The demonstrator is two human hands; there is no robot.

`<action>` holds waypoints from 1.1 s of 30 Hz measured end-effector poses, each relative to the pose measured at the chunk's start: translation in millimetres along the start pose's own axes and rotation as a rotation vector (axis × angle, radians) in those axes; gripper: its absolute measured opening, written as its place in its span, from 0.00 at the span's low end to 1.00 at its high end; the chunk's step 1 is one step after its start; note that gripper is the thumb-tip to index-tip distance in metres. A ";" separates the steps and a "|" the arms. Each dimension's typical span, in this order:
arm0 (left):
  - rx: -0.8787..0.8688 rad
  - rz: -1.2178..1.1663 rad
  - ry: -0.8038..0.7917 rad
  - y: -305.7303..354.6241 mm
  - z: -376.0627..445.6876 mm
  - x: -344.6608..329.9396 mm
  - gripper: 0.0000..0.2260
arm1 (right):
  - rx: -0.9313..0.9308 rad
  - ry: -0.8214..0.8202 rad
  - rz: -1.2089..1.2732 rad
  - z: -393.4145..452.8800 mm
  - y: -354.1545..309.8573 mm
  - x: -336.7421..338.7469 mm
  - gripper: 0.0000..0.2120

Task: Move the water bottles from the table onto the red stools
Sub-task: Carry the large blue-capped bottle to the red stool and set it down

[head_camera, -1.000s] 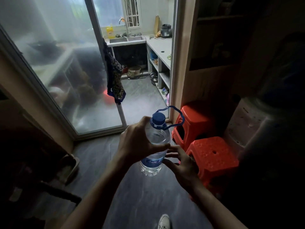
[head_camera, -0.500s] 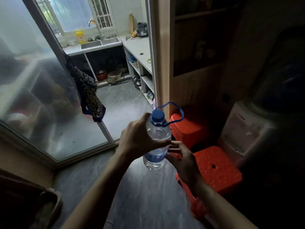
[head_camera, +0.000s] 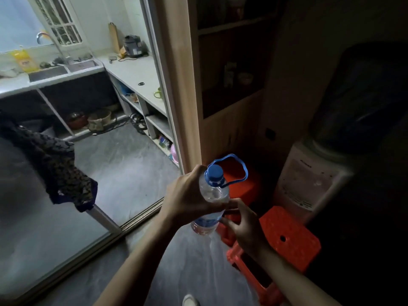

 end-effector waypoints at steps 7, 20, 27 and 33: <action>-0.092 -0.001 -0.052 -48.1 80.8 -6.3 0.32 | -0.064 0.091 -0.088 62.3 19.3 -35.5 0.13; -0.126 0.007 -0.214 -93.0 184.7 -51.7 0.31 | -0.301 0.043 -0.113 135.1 92.4 -55.8 0.13; -0.113 -0.048 -0.378 -105.3 259.7 -103.6 0.33 | -0.381 0.047 -0.122 187.8 166.8 -53.7 0.15; -0.113 -0.073 -0.446 -107.5 318.6 -132.2 0.30 | -0.437 0.038 -0.114 237.0 211.9 -51.6 0.15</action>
Point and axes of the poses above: each hand's wrist, its own z-axis towards the middle knuckle, its own x-axis out of the back of the hand, y = z × x, the point moved 5 cm from there along z, towards the middle knuckle, and after that the axes turned 11 degrees about x, right-handed, at the moved point
